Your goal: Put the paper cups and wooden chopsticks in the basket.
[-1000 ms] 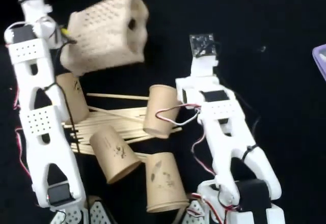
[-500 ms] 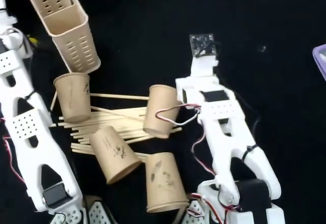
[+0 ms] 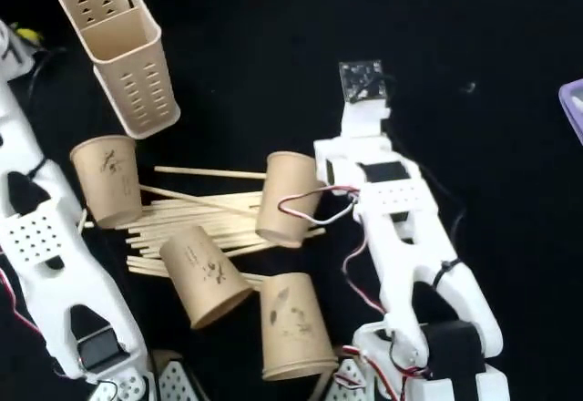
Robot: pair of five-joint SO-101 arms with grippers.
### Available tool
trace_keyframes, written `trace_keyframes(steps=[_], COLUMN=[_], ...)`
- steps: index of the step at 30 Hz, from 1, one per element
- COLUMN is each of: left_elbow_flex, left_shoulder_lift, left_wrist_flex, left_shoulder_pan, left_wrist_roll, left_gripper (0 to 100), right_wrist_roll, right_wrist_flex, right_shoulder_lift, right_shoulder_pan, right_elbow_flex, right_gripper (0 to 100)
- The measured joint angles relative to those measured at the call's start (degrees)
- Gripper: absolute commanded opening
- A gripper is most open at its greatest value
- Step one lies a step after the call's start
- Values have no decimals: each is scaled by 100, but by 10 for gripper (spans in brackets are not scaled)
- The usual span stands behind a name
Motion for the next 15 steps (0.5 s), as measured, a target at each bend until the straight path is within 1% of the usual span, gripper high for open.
trace_keyframes(steps=[2,4,8,15], left_elbow_flex=[0,0,-9,-9], left_shoulder_lift=[-246,-448,-651,-607], left_wrist_flex=[334,492,545,545], left_shoulder_pan=[229,475,782,1020], left_wrist_roll=[70,114,149,589], left_gripper=[276,276,276,273], right_wrist_roll=[0,0,0,0], right_wrist_flex=[0,0,0,0], right_shoulder_lift=[0,0,0,0], right_shoulder_pan=[0,0,0,0], right_elbow_flex=[0,0,0,0], right_gripper=[212,212,212,212])
